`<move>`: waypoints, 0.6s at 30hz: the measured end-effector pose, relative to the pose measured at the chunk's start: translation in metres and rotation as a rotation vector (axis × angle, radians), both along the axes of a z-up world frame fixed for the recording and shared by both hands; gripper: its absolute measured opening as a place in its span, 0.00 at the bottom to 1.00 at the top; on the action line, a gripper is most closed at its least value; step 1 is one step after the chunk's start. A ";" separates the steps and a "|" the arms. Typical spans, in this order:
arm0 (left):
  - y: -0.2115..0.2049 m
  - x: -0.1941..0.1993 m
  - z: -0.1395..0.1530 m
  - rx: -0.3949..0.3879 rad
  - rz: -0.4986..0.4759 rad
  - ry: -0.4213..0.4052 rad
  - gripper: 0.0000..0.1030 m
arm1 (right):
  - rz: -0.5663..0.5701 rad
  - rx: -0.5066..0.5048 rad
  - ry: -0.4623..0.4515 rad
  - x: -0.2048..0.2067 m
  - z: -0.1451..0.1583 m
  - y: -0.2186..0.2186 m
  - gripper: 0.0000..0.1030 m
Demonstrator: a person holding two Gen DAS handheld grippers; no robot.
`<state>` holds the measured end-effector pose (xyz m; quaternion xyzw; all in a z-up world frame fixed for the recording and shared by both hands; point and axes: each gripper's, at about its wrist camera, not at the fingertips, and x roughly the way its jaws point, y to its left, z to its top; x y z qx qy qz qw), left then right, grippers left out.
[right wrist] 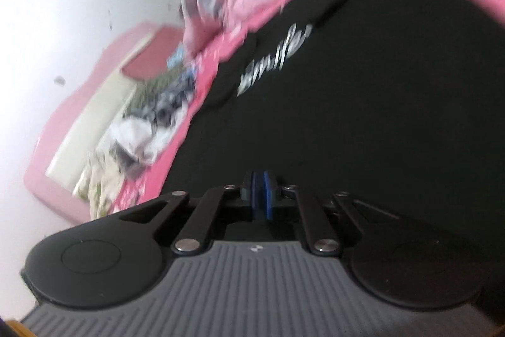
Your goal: Fold clothes
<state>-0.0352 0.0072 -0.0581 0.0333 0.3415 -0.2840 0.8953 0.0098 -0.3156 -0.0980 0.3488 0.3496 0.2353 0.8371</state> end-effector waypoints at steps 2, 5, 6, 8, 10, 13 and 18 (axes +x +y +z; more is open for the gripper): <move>0.000 0.000 0.000 -0.003 -0.001 -0.002 0.62 | -0.075 0.035 0.006 0.009 -0.003 -0.019 0.00; 0.002 -0.001 -0.001 -0.013 -0.002 -0.004 0.63 | -0.290 0.058 0.005 0.013 -0.003 -0.071 0.00; 0.003 -0.001 -0.001 -0.017 -0.002 -0.004 0.63 | -0.371 0.045 0.008 0.006 -0.001 -0.090 0.00; 0.004 -0.002 -0.001 -0.020 -0.003 -0.006 0.63 | -0.532 0.022 0.013 -0.008 0.002 -0.128 0.02; 0.004 -0.002 -0.001 -0.021 -0.004 -0.006 0.63 | -0.611 0.019 0.015 -0.027 0.007 -0.142 0.06; 0.004 -0.002 -0.001 -0.017 -0.005 -0.005 0.63 | -0.565 0.004 -0.018 -0.050 0.017 -0.128 0.06; 0.005 -0.003 0.000 -0.017 0.002 -0.004 0.63 | -0.336 0.070 -0.018 -0.056 0.002 -0.077 0.07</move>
